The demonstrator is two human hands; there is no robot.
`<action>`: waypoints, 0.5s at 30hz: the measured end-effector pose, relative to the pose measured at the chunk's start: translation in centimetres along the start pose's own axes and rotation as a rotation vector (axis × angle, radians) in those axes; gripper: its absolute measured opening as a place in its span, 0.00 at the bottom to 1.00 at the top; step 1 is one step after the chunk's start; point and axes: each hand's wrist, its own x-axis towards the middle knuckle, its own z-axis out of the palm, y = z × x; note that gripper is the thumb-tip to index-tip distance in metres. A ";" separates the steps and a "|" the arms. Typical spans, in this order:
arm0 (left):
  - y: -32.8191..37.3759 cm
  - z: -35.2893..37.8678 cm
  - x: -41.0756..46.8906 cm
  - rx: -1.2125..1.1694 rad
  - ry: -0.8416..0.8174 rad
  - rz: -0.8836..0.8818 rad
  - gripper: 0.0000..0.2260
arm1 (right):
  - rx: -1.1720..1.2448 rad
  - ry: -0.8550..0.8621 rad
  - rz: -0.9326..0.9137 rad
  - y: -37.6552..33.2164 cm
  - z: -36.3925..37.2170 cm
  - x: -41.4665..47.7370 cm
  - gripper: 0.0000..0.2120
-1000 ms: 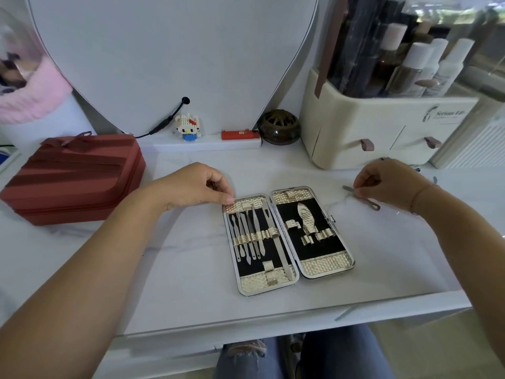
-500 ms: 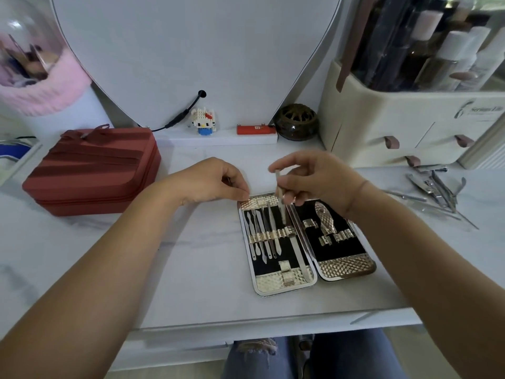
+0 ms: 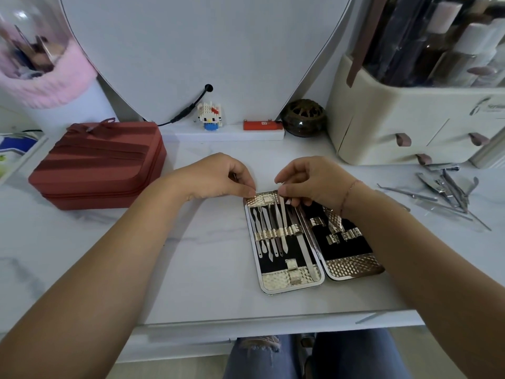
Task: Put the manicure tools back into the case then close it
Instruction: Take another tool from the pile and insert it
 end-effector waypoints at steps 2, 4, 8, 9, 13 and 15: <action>0.0 0.0 0.0 -0.004 -0.001 -0.001 0.02 | -0.057 0.004 -0.026 -0.1 -0.2 0.0 0.05; 0.1 0.0 0.0 -0.005 0.000 0.000 0.02 | -0.167 0.012 -0.068 -0.1 -0.3 -0.2 0.04; 0.0 0.0 0.0 -0.008 -0.001 0.004 0.02 | -0.417 -0.038 -0.158 -0.4 -0.4 -1.1 0.06; -0.1 0.0 0.0 -0.012 -0.003 0.003 0.02 | -0.468 -0.055 -0.173 -0.5 -0.5 -1.4 0.07; 0.0 0.0 0.0 -0.019 0.000 0.005 0.02 | -0.607 -0.097 -0.190 -0.7 -0.8 -2.2 0.10; 0.0 0.0 -0.1 -0.015 -0.003 0.007 0.02 | -0.621 -0.089 -0.176 -0.5 -0.7 -2.6 0.11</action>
